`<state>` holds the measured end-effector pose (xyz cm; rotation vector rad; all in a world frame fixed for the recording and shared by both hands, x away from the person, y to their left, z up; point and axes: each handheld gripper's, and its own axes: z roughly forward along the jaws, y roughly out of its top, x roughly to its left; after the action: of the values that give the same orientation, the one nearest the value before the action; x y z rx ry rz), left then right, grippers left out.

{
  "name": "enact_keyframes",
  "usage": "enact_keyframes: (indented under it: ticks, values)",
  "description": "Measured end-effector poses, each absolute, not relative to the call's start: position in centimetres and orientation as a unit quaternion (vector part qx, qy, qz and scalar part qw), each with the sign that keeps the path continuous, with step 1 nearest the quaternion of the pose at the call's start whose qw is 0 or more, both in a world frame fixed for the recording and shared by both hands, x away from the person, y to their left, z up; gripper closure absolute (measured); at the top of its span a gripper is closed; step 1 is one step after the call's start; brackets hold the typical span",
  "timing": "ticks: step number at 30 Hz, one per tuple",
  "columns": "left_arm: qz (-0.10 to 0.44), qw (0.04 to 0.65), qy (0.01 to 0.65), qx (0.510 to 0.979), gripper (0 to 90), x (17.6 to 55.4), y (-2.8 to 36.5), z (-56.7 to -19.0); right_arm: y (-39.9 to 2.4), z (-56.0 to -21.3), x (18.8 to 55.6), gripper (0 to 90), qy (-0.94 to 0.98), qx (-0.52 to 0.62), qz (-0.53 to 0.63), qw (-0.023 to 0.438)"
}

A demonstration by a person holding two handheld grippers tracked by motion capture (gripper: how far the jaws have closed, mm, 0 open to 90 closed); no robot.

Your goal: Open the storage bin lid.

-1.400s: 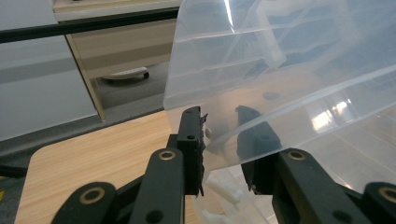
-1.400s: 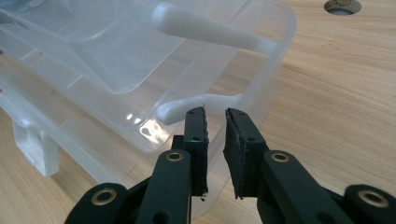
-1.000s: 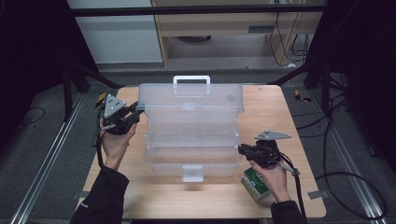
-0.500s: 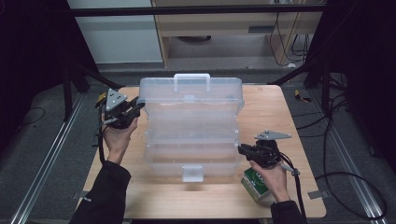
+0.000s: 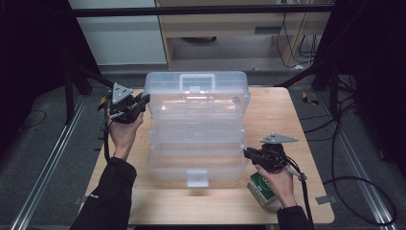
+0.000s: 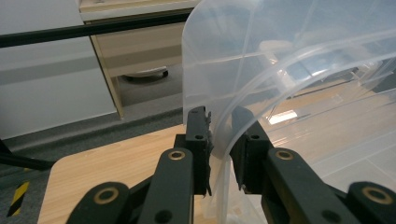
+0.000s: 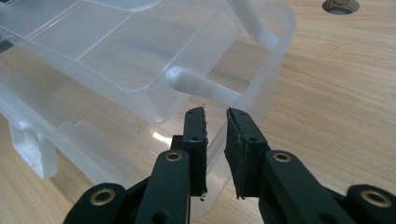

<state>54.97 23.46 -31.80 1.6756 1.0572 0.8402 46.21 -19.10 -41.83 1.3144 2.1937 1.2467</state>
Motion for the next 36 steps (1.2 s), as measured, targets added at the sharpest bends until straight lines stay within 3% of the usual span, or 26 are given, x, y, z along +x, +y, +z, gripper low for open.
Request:
enact_keyframes:
  ticks: [36]
  values:
    - [0.343, 0.471, 0.449, 0.677, 78.6, 59.6, 22.9, -31.6, -18.6, -42.1, 46.7, 72.0, 0.763, 0.466, 0.421, 0.154]
